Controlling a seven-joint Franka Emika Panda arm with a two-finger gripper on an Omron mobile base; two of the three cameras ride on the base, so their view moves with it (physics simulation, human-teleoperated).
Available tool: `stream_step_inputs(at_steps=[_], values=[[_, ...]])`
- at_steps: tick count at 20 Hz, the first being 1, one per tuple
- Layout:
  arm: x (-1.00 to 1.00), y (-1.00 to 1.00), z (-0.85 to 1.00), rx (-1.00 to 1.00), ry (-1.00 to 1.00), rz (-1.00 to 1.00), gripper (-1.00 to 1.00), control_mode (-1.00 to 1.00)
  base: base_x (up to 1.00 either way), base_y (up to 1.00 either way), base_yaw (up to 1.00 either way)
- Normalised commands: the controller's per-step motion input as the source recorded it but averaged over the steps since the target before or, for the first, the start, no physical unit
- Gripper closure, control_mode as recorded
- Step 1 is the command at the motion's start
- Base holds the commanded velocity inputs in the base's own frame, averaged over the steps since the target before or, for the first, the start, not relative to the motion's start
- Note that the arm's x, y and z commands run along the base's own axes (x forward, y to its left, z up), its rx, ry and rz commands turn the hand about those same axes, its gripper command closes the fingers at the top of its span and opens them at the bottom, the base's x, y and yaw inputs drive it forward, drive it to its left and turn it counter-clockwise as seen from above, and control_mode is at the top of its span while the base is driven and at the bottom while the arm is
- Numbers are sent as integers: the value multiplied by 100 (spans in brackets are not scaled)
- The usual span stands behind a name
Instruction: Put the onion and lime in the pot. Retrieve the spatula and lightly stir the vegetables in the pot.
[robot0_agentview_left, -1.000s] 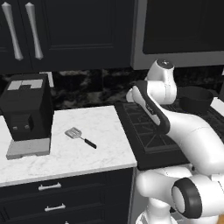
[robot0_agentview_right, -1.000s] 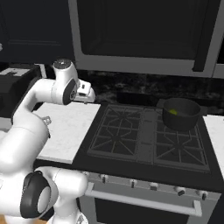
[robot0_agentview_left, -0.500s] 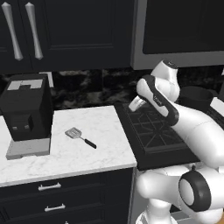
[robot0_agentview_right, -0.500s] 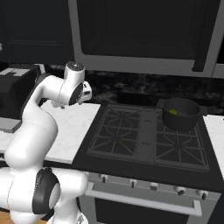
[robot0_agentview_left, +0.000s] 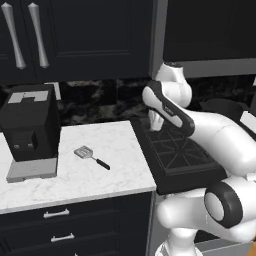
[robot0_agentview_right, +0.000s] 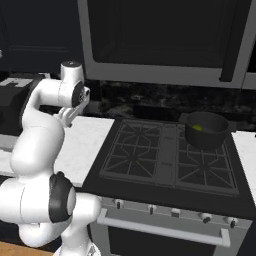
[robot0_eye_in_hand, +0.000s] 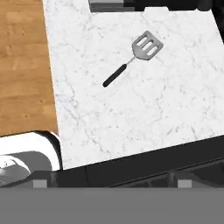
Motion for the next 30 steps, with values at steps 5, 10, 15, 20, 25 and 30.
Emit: stream_step_inputs(at_steps=[5, 10, 15, 20, 25, 30], values=[[0, 15, -22, -36, -38, 87, -100, -100, 0, 0, 0], [0, 4, -24, -31, -14, 92, -100, -100, 0, 0, 0], [1, 5, -19, -23, 0, 86, -100, -100, 0, 0, 0], [0, 43, -26, -24, -5, 74, -100, -100, 0, 0, 0], [0, 38, -27, -18, -8, 63, -100, -100, 0, 0, 0], [-15, 23, -40, -13, -5, 47, -100, -100, 0, 0, 0]])
